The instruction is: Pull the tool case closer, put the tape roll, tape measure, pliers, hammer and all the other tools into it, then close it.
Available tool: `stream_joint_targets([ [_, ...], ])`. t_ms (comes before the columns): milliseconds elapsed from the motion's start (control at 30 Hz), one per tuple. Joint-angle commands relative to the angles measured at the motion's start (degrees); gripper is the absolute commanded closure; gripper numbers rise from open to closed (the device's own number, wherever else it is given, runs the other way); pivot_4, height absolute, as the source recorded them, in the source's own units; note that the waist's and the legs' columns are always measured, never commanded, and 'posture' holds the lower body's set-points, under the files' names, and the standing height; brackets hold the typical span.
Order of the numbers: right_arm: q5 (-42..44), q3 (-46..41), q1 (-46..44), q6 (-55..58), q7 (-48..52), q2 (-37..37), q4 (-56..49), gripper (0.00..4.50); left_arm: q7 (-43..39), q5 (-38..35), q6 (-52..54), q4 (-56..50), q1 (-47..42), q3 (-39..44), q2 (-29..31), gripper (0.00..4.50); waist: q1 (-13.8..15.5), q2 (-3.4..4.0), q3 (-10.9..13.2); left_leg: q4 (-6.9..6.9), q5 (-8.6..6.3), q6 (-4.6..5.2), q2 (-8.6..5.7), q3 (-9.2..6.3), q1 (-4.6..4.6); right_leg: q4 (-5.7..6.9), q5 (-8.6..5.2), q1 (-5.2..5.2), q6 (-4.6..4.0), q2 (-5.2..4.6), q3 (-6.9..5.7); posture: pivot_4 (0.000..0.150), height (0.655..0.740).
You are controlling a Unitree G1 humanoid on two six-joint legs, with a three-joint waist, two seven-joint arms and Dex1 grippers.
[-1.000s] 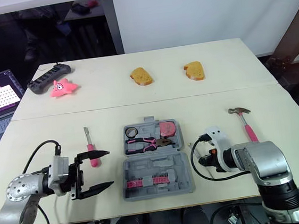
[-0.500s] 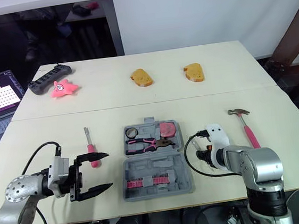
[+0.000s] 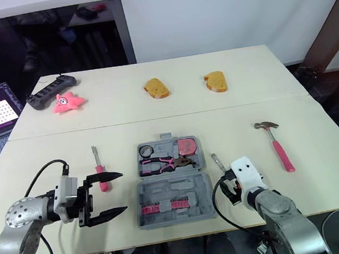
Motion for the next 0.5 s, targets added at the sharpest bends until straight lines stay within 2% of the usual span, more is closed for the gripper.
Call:
stream_joint_targets([
  [33,0.4,-1.2,-2.1,-5.2,3.2,-0.6,4.6,0.45,-0.1,-0.7,0.3,-0.4,-0.6,0.0,0.1,0.00,0.0,0.00,0.0,0.00,0.00,0.00,0.00,0.00,0.00,0.00,0.00,0.00,0.00,0.00,0.00,0.150,0.7400],
  [200,0.2,-1.3,-3.4,-5.8,5.1,-0.7,10.1,0.45,-0.1,-0.5,0.4,-0.1,-1.0,-0.1,0.0,0.00,0.2,-0.03,0.0,0.00,0.00,0.00,0.00,-0.02,0.01,0.00,0.00,0.01,-0.01,0.00,0.00,0.150,0.7400],
  [333,0.7,-1.1,-2.9,-4.8,5.4,0.5,10.3,0.45,0.0,-0.4,0.3,-0.3,-0.8,-0.1,0.1,0.00,0.2,-0.05,0.0,0.00,0.00,0.00,0.01,-0.04,0.03,0.00,-0.01,0.05,-0.03,0.00,0.00,0.150,0.7400],
  [500,0.4,-0.1,-2.1,-4.5,4.9,1.4,9.9,1.98,0.6,-0.5,0.5,-1.0,-0.1,0.1,0.0,0.00,0.3,-0.13,-0.1,0.00,0.00,0.00,0.03,-0.05,0.03,-0.01,-0.03,0.06,-0.07,-0.01,0.00,0.150,0.7400],
])
